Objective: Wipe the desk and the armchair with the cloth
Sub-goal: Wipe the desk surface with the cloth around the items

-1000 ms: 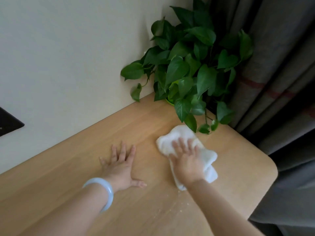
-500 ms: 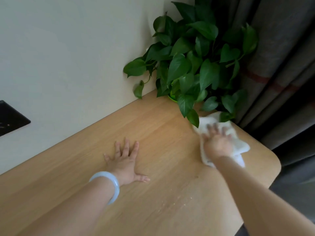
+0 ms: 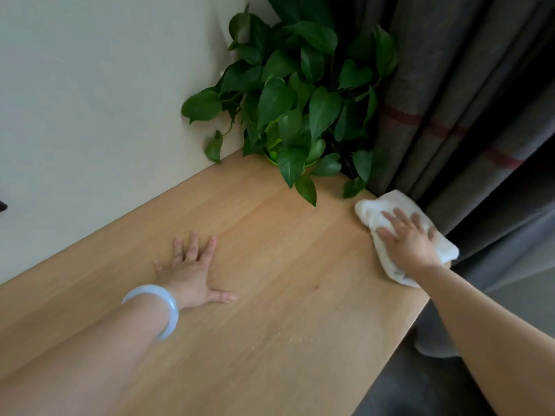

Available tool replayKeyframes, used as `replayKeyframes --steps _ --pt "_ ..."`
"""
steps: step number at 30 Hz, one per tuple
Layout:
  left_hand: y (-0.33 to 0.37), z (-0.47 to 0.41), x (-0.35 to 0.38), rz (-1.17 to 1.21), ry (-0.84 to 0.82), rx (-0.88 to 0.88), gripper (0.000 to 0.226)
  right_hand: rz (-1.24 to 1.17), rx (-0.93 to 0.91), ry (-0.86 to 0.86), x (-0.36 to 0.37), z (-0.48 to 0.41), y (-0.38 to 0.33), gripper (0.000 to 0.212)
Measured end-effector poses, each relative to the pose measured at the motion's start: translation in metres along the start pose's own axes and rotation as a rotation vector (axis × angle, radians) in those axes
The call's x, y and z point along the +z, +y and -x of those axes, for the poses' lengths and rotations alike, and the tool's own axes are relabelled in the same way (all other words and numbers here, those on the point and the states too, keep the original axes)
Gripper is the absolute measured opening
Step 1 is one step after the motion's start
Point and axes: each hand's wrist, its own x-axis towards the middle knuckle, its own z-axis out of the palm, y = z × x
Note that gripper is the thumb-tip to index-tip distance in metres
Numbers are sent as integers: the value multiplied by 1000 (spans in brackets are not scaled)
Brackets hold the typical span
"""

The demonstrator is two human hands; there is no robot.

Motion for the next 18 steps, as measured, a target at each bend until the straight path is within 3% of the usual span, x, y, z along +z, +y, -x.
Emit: replayKeyframes --steps 4,9,12,14,16,18 --pt "1 1 -2 -9 4 -4 137 -37 65 48 11 31 -43 51" --pt "7 13 -3 8 31 -10 127 -104 -313 -7 53 155 -101 53" --pt "14 24 8 6 69 14 114 -78 -482 -108 45 152 -74 57" --pt "16 31 21 30 40 38 117 -64 -361 -26 32 115 -44 53" --pt "14 35 31 44 10 60 122 -64 -91 41 14 79 -26 49" --pt "13 37 33 42 6 69 125 -133 61 62 9 66 -35 48"
